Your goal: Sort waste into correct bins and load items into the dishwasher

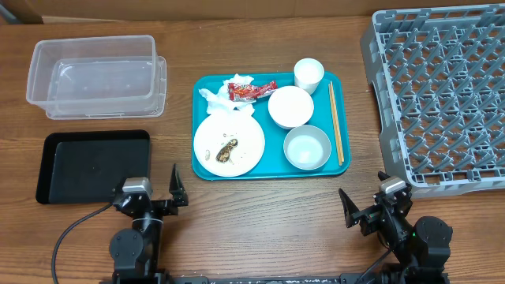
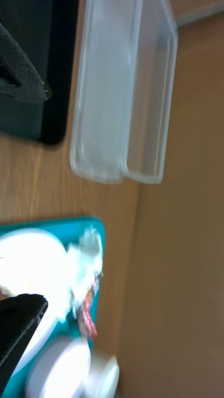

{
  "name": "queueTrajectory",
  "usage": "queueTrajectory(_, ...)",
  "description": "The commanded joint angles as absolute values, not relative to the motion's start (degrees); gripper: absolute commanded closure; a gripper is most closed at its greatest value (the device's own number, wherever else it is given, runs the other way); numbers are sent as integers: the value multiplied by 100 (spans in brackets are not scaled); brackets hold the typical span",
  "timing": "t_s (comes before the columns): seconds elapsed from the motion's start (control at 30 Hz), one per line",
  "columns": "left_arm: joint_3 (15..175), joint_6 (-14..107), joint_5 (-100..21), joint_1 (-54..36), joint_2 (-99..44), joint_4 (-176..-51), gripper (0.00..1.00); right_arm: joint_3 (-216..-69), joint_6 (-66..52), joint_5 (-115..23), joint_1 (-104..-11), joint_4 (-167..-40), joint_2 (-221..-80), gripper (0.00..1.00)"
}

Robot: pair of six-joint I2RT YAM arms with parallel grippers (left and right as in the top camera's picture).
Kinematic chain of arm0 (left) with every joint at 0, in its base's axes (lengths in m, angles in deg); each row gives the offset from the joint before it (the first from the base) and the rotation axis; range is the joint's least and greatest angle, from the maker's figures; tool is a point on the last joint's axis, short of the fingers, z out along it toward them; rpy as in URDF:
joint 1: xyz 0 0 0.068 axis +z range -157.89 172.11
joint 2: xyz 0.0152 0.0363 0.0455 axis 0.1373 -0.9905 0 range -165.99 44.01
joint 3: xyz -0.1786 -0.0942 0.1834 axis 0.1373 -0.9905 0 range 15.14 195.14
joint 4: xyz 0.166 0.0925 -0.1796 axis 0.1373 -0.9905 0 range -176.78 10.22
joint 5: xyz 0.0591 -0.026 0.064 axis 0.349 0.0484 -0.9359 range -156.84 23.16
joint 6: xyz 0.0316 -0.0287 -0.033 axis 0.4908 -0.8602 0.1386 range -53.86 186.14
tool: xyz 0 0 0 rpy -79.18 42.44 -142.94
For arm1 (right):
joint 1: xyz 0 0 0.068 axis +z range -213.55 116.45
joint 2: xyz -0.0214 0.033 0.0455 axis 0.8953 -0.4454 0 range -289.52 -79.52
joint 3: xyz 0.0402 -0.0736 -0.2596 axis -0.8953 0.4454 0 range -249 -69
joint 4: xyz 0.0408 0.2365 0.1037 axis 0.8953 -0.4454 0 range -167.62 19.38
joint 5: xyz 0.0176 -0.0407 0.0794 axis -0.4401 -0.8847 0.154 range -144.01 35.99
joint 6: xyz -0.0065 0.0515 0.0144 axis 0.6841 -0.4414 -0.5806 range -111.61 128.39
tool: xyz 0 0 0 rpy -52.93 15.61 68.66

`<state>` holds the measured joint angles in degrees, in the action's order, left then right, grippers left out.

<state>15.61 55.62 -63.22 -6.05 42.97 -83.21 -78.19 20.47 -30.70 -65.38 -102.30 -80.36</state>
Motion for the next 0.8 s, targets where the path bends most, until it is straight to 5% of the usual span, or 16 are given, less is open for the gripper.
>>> queueTrajectory(0.0, 1546, 3689, -4086, -655, 4288, -8229, 0, -7769, 2064, -3105, -6511, -10197, -7968, 0)
queueTrajectory(0.07, 1546, 1829, -2379, -655, 4288, -8178, 0, -7769, 2064, -3105, -6511, -10197, -7968, 0)
queueTrajectory(0.27, 1546, -779, -1778, -648, 4288, -8172, 0, -7769, 2064, -3105, -6511, -10197, -7968, 0)
queueTrajectory(0.53, 1782, -1094, -1584, -644, 4288, -6718, 0, -7769, 2062, -3105, -6511, -10197, -7968, 0)
queueTrajectory(0.77, 3386, 294, -2207, -642, 3829, -8421, 0, -7769, 2064, -3105, -6511, -10197, -7968, 0)
